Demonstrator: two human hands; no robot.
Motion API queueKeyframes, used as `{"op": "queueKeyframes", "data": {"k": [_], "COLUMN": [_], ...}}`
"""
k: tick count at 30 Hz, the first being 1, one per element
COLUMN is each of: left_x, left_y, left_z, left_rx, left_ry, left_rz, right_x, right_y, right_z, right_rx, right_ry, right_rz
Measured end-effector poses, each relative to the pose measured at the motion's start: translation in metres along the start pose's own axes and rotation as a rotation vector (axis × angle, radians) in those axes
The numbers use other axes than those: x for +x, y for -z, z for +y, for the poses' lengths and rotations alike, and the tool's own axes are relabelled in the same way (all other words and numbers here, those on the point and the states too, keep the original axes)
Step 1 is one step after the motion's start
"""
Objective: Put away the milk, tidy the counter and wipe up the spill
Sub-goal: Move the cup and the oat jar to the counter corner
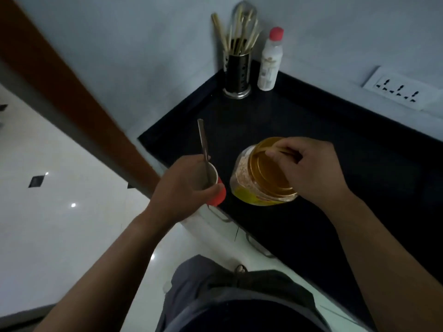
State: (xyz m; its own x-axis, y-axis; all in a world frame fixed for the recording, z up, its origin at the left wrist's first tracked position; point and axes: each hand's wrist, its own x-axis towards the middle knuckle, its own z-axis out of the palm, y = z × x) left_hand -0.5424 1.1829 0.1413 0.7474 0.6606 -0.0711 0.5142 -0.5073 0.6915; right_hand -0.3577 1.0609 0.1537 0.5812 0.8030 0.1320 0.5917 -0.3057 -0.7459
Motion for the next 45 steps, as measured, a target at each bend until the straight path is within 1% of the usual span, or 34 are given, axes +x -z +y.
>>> {"op": "queueKeyframes", "data": {"k": [6,10,14,16,22,26,29,33,39,42,45], "left_x": [0.138,0.23,0.313,0.348,0.421,0.451,0.462,0.467,0.467,0.46,0.447], "left_y": [-0.001,0.005,0.009,0.003,-0.036,-0.055,-0.07,-0.091,-0.101,-0.097,-0.084], "left_z": [-0.028,-0.031,-0.023,-0.02,-0.018,-0.017,-0.017,-0.022,-0.032,-0.043,-0.055], "left_rx": [-0.02,-0.012,0.015,0.034,0.112,0.142,0.126,0.14,0.228,0.19,0.128], "left_ry": [-0.125,-0.269,-0.4,-0.448,-0.536,-0.547,-0.559,-0.543,-0.517,-0.512,-0.566], "left_rz": [-0.143,-0.253,-0.309,-0.336,-0.381,-0.387,-0.393,-0.419,-0.446,-0.395,-0.287], "right_x": [0.096,0.152,0.209,0.238,0.3,0.326,0.333,0.324,0.306,0.295,0.284], "right_y": [0.013,0.02,0.031,0.035,0.051,0.061,0.059,0.047,0.044,0.041,0.03], "right_z": [0.024,0.033,0.039,0.046,0.08,0.102,0.114,0.127,0.127,0.117,0.104], "right_rx": [-0.112,-0.219,-0.253,-0.285,-0.379,-0.394,-0.395,-0.416,-0.391,-0.407,-0.417], "right_ry": [-0.101,-0.195,-0.313,-0.347,-0.353,-0.403,-0.433,-0.397,-0.401,-0.363,-0.282], "right_rz": [0.096,0.074,0.113,0.137,0.208,0.212,0.251,0.306,0.33,0.402,0.491]}}
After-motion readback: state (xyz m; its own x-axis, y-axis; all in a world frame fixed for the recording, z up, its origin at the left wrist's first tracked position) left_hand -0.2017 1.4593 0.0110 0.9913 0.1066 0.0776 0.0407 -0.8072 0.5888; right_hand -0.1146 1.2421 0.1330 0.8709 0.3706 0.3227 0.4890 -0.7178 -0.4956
